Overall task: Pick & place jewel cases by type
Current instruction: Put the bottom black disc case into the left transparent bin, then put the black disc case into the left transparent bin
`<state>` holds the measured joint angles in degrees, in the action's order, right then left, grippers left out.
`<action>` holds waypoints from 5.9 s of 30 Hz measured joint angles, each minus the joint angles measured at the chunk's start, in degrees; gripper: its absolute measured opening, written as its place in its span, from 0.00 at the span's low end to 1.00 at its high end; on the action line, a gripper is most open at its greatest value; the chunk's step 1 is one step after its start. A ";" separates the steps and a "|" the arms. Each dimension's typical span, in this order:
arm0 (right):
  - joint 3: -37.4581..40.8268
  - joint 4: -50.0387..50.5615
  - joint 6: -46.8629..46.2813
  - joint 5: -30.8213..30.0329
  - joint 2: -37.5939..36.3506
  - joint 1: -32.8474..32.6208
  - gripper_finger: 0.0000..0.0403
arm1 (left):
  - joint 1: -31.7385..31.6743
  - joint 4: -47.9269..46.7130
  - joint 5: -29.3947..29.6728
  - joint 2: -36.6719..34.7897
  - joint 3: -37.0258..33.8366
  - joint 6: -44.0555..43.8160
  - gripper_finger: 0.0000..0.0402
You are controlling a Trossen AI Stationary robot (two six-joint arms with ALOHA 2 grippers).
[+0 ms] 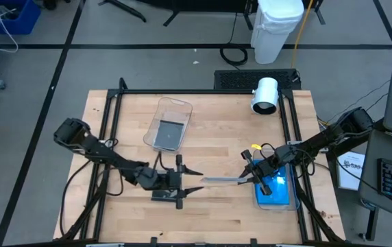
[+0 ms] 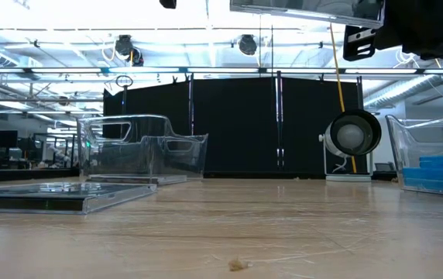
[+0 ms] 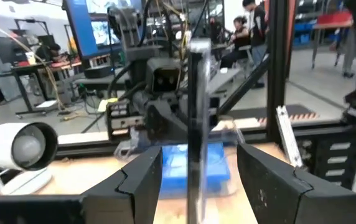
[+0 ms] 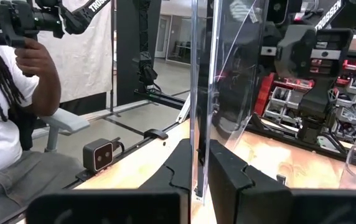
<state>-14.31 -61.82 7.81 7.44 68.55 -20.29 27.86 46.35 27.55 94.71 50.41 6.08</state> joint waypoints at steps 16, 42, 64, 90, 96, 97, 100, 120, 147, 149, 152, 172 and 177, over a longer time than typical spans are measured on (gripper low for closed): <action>0.00 -0.06 -0.04 -0.22 0.00 0.02 0.04 | -2.77 -2.56 -0.58 -0.04 0.00 -4.77 0.53; -0.07 -0.02 0.15 -0.28 0.00 0.02 0.04 | -1.70 -2.86 -0.88 -0.04 0.00 -0.21 0.12; -0.07 0.13 -5.73 0.41 -3.07 -0.07 0.29 | 3.66 -16.41 14.10 -6.38 -0.02 0.68 0.09; -0.07 2.58 -5.44 -0.17 -4.39 -0.07 0.27 | -7.45 -91.48 24.87 -30.47 -0.04 -39.41 0.09; -0.07 2.58 -4.79 -0.20 -4.37 -0.07 0.27 | -17.98 -100.21 13.90 -27.55 -0.07 -41.82 0.09; -0.07 2.58 -4.46 -0.20 -4.37 -0.07 0.27 | -18.99 -99.65 12.91 -26.99 -0.07 -40.41 0.09; -0.07 2.57 -4.03 -0.23 -4.37 -0.07 0.27 | -21.27 -98.07 12.04 -24.77 -0.04 -35.91 0.09; -0.04 3.91 -4.11 -3.13 -4.35 -0.04 0.27 | -24.79 -92.55 5.98 -17.26 -0.09 -35.65 0.37; -0.04 4.89 -4.16 -3.13 -4.35 -0.04 0.27 | -19.15 -85.81 0.04 -17.31 -0.07 -41.49 0.43; -0.04 4.80 -4.25 -3.12 -4.35 -0.04 0.27 | -17.69 -83.15 -6.53 -17.42 -0.02 -39.30 0.42; -0.04 4.68 -6.29 -2.96 -4.35 -0.04 0.27 | -14.00 -79.22 -16.59 -17.42 -0.08 -37.85 0.41; -0.02 3.86 -6.51 -3.13 -4.35 -0.05 0.27 | 0.80 -76.02 -7.69 -17.46 -0.57 -35.61 0.19; -0.02 3.95 -6.12 -3.13 -4.35 -0.04 0.27 | 3.12 -71.17 -12.07 -17.46 1.27 -28.18 0.03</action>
<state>-14.33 -57.88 1.69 4.32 64.20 -20.34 30.98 -24.82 15.48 77.25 51.69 -22.10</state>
